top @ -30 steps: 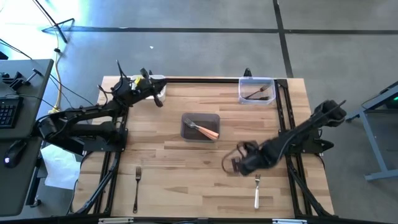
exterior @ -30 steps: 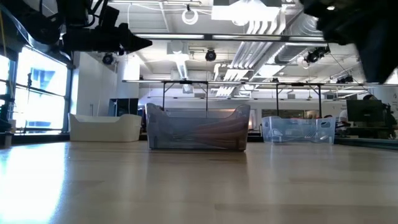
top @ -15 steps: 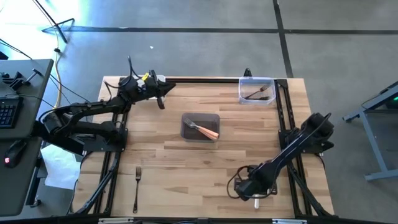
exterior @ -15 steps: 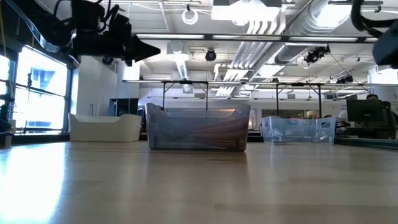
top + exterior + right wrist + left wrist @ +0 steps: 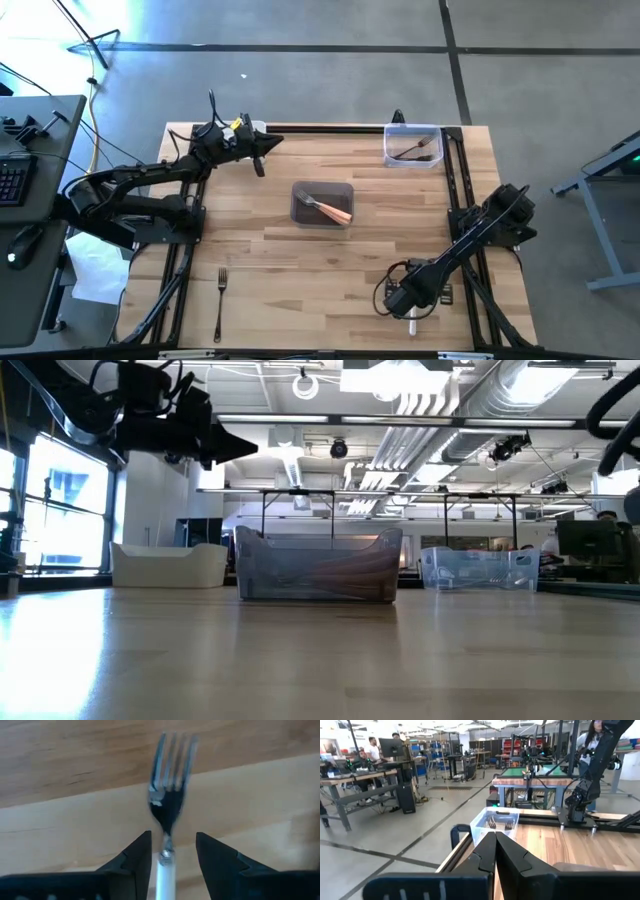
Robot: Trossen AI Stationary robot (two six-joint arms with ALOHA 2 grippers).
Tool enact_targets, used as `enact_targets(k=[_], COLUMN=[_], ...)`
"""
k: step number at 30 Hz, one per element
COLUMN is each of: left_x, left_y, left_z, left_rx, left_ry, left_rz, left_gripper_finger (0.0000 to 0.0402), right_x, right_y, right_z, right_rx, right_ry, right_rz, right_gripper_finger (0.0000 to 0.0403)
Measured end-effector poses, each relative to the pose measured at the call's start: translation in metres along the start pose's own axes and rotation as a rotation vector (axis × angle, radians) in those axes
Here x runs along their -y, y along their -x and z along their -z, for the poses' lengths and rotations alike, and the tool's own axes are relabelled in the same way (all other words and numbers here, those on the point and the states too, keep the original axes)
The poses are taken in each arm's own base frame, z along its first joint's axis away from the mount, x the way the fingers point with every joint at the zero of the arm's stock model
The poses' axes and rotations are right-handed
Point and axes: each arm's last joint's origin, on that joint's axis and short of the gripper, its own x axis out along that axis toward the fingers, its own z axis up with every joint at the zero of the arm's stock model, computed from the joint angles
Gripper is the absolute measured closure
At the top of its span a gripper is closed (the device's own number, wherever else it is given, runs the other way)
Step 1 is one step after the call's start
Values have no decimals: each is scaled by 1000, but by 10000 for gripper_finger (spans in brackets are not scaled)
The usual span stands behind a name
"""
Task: Sort silverware by color (type)
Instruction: Put the white fork into the white bin
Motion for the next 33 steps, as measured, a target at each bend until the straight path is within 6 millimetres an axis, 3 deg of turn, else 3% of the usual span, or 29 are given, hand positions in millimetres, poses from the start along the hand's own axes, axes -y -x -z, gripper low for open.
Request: enact_targets(k=[8, 15, 19, 29, 33], left_x=[0, 0, 1, 6, 9], left_y=[0, 0, 0, 15, 26], left_z=[4, 4, 7, 22, 23], left_rx=[-39, -41, -64, -72, -43], left_ry=[11, 8, 17, 40, 60], left_rz=[2, 2, 4, -10, -23], left_gripper_finger=[402, 401, 402, 402, 401], right_x=[-2, -5, -9, -41, -60], right_y=[-12, -13, -11, 28, 53], right_z=[-8, -8, -9, -25, -42], right_rx=[-29, -16, -14, 110, 183], right_ry=[6, 59, 145, 406, 501], right_rz=[-35, -78, -98, -179, -208], right_gripper_finger=[276, 391, 384, 400, 401])
